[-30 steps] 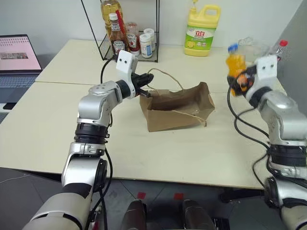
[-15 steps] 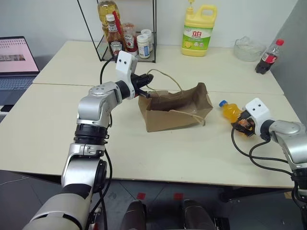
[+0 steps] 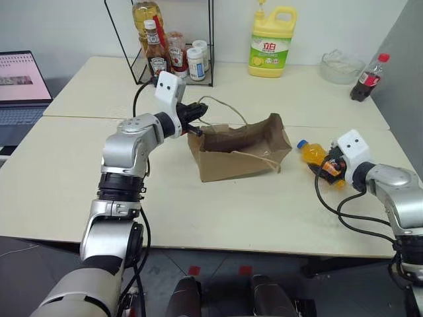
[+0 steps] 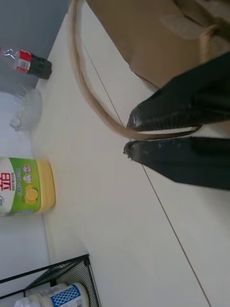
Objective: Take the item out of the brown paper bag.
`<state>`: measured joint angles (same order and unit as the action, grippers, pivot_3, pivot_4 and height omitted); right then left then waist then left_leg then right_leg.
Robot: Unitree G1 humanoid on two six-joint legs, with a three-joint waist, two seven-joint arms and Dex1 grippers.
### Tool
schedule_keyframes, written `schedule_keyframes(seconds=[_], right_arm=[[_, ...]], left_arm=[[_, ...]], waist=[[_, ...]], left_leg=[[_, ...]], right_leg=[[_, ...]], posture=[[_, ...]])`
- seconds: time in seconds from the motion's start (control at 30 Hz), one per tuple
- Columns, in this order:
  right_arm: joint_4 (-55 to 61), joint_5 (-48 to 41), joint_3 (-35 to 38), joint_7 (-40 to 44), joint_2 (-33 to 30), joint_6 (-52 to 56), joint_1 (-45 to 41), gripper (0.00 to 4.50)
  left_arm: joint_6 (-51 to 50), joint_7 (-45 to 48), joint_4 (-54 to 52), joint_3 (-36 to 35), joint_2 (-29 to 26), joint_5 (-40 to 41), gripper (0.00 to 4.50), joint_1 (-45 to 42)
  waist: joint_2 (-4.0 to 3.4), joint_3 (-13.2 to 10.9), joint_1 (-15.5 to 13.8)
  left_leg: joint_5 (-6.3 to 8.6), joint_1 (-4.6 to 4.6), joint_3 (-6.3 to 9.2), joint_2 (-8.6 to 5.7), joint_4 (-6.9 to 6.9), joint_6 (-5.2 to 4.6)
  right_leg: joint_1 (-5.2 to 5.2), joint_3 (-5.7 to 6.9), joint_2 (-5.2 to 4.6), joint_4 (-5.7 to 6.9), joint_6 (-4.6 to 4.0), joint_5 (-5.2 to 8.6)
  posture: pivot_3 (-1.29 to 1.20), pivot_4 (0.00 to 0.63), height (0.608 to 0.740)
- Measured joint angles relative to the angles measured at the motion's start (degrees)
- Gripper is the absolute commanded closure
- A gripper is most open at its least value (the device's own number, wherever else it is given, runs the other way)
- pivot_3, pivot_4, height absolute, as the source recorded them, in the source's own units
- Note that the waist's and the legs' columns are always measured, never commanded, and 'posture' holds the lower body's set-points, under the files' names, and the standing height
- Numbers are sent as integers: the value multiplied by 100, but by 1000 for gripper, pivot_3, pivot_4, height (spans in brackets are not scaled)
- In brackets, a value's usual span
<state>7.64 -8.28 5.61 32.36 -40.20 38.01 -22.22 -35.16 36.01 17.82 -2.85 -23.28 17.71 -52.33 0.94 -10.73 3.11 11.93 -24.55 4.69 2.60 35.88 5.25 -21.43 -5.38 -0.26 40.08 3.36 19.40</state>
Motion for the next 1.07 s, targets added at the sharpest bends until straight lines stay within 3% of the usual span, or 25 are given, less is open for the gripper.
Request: schedule_keyframes(seconds=[0.3, 0.37, 0.47, 0.67, 0.87, 1.07], right_arm=[[797, -153, 435, -680, 774, -241, 733, 0], [1004, -130, 462, -786, 821, -357, 885, 0], [1490, -73, 454, -939, 1011, -637, 1292, 0], [2226, 101, 194, -1280, 1539, -1034, 2063, 0], [2490, 238, -224, -1899, 2583, -1252, 2889, 0], [2489, 48, -36, -2446, 3226, -769, 2809, 0]], left_arm=[[-706, 71, -852, -538, -369, 551, 461, 382], [-877, -69, -1109, -744, -367, 720, 34, 541], [-972, -543, -1709, -1222, -366, 884, 34, 1001], [-1050, -1072, -3065, -1352, -249, 856, 34, 2894], [-491, -1810, -3948, -890, 292, 218, 34, 4723], [200, -2104, -4093, -240, 568, -400, 34, 5531]], waist=[[0, 0, -5], [0, 0, -8], [-1, 2, -3], [2, 6, -21], [10, 12, -89], [10, 14, -117]], left_leg=[[0, 0, 2, 0, 0, 0], [1, 0, 3, 0, 1, -2], [2, 2, 2, 3, -2, -2], [3, 11, 1, 5, -1, -3], [3, 19, 3, 6, 0, -5], [4, 43, -5, 6, -5, -5]], right_leg=[[1, 2, -2, 2, 0, 0], [1, 3, -2, 2, 0, 0], [1, 0, 0, 1, 0, 0], [10, -4, 0, 3, 0, 0], [18, -6, 0, 3, 2, -1], [34, -14, 1, 1, 4, -2]], posture=[[0, 150, 740], [0, 150, 740], [0, 150, 740], [0, 150, 740], [0, 150, 740], [0, 150, 740]])
